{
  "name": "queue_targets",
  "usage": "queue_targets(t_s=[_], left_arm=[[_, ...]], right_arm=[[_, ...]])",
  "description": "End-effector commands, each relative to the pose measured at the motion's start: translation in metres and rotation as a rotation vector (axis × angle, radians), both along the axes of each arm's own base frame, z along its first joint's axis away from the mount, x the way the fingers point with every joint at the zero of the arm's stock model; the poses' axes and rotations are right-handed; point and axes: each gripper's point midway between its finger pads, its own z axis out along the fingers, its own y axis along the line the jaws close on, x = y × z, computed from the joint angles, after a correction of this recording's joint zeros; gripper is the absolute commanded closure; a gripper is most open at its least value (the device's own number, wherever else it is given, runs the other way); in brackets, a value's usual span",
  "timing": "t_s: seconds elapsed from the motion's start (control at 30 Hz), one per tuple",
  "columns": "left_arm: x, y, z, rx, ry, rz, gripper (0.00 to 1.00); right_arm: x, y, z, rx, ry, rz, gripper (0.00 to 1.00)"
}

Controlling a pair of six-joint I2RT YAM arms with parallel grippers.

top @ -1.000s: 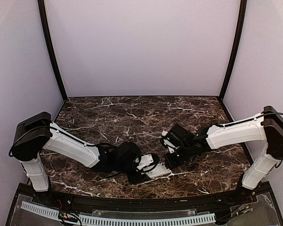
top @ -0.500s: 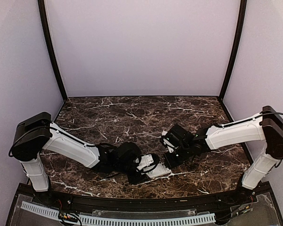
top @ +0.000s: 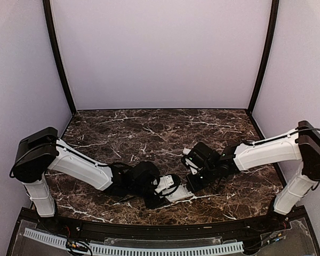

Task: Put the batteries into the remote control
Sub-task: Place the battery in the battery compartment.

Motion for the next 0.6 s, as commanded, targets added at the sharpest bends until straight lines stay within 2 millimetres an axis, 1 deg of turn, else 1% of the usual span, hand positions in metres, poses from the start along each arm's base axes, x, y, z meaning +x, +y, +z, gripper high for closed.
queue_targets(t_s=[0.0,0.13,0.27,0.37,0.43,0.57], left_arm=[[-0.0125,0.0377,-0.036,0.174,0.027,-0.006,0.64],[-0.0125,0.0376,-0.0359,0.174,0.026,-0.007,0.64],[-0.0083,0.0392,-0.0357,0.184,0.004,0.007,0.64],[-0.0084,0.0387,-0.0355,0.182,0.004,0.007,0.64],[-0.0083,0.0386,-0.0358,0.182,0.004,0.007,0.64],[-0.0089,0.0389,-0.0359,0.184,0.002,0.006,0.64]], right_arm=[[-0.0264,-0.0401,-0.0273,-0.163,0.091,0.009,1.0],[-0.0267,-0.0411,-0.0273,-0.169,0.093,0.009,1.0],[-0.0297,-0.047,-0.0305,-0.192,0.105,0.006,1.0],[-0.0318,-0.0483,-0.0333,-0.193,0.113,0.007,0.98],[-0.035,-0.0458,-0.0341,-0.176,0.129,0.013,0.96],[-0.0333,-0.0458,-0.0347,-0.182,0.125,0.008,0.93]])
